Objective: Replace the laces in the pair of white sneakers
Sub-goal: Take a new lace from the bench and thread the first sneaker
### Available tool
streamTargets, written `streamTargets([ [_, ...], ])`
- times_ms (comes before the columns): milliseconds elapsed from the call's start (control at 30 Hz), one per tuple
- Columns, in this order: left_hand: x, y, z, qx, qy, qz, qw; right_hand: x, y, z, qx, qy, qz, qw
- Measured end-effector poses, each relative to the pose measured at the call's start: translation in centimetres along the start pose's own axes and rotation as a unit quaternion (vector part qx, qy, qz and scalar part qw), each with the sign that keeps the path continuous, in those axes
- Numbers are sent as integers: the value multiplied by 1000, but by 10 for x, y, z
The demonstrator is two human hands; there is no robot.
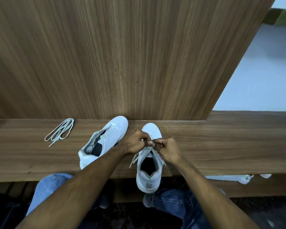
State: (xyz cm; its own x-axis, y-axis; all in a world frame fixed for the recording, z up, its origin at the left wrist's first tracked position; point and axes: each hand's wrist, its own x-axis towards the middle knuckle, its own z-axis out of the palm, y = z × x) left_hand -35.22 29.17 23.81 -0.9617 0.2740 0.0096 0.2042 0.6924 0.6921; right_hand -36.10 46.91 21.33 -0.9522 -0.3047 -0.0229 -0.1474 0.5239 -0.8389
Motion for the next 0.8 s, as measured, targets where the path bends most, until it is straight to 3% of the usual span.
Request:
streamTargets([
  [100,0,-1,1,-61,15,-39,997,-7,7,6,-56,10,-37,998],
  [167,0,0,3,-39,20,-36,998,-9,2,6,-46,28,-34,998],
  [233,-1,0,7,45,45,-29,998,-10,-5,7,72,22,25,997],
  [333,-5,-3,17,139,100,-25,985,-11,-15,5,236,-23,158,958],
  [467,-11,-3,31,118,182,-40,975,-7,-15,-2,268,-68,215,937],
  [533,-14,-2,32,160,206,-14,965,-6,-15,-4,269,-81,230,932],
  [633,-19,-3,30,188,157,31,969,-5,-15,-4,270,-82,244,928],
  [800,-22,5,26,158,102,-49,981,-5,-18,-2,251,-79,246,933],
])
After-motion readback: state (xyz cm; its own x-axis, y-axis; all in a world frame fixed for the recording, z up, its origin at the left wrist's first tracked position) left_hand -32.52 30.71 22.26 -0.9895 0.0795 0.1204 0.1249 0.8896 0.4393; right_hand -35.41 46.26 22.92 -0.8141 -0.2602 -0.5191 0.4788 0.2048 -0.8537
